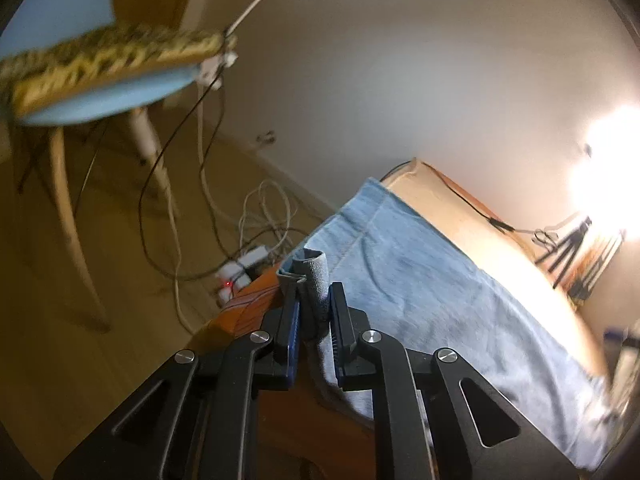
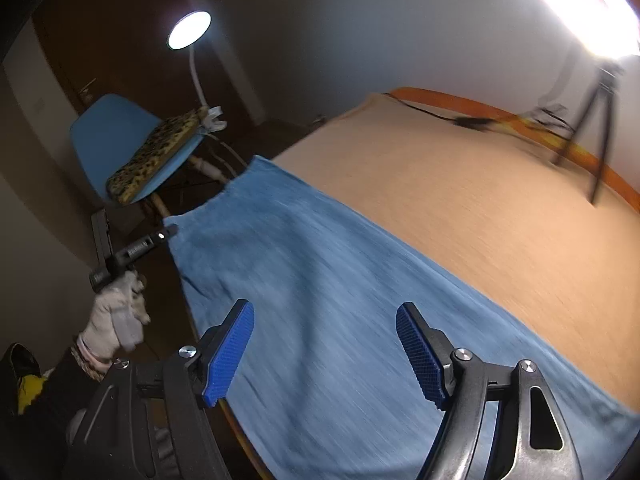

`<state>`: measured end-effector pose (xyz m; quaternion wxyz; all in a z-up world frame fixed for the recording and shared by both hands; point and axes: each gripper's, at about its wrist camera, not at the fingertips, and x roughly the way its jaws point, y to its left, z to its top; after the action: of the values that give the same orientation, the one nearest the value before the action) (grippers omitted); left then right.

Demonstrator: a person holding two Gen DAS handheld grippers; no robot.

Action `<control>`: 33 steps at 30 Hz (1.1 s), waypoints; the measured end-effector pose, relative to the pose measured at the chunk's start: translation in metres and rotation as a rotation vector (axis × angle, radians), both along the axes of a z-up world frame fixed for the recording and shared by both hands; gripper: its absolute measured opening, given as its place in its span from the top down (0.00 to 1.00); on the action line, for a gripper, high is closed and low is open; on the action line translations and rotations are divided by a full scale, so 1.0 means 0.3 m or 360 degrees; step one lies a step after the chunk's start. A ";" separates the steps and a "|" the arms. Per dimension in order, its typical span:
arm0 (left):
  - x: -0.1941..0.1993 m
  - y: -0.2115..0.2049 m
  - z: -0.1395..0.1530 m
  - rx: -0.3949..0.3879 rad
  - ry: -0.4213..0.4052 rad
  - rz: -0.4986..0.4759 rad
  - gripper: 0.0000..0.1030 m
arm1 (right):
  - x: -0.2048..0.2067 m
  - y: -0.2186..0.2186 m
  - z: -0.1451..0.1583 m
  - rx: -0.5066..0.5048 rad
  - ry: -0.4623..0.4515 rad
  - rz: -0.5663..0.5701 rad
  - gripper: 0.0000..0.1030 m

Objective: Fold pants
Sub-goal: 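Grasp the folded jeans edge at the leg end with the left gripper, then grasp the folded edge with the right gripper while the left gripper holds it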

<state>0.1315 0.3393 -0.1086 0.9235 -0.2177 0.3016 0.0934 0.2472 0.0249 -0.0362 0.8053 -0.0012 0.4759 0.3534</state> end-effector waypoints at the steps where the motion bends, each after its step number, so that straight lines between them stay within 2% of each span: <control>1: -0.002 -0.015 0.004 0.0034 -0.0018 -0.0029 0.89 | 0.015 0.045 0.005 0.0005 0.0000 0.0027 0.26; 5: -0.003 -0.057 0.022 0.0085 -0.0077 -0.0138 0.89 | 0.089 0.219 0.010 0.0054 0.0059 0.0105 0.26; 12: -0.003 -0.108 0.024 0.0117 -0.0118 -0.0297 0.89 | 0.261 0.616 -0.032 0.0082 0.0220 0.0247 0.26; 17: -0.004 -0.131 0.017 0.0104 -0.0135 -0.0364 0.89 | 0.347 0.901 -0.100 0.0001 0.0316 0.0342 0.26; 22: -0.005 -0.146 0.012 0.0118 -0.0141 -0.0418 0.89 | 0.367 1.096 -0.194 -0.0223 0.0301 0.0374 0.26; 30: -0.002 -0.185 0.015 0.0153 -0.0144 -0.0519 0.89 | 0.394 1.227 -0.310 -0.0512 0.0267 0.0349 0.28; 33: 0.010 -0.196 0.013 0.0181 -0.0127 -0.0541 0.89 | 0.397 1.243 -0.335 -0.0638 0.0220 0.0346 0.44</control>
<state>0.1344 0.2806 -0.1048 0.9480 -0.1147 0.2915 -0.0558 0.3664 0.3978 -0.1366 0.7117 -0.1881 0.5878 0.3356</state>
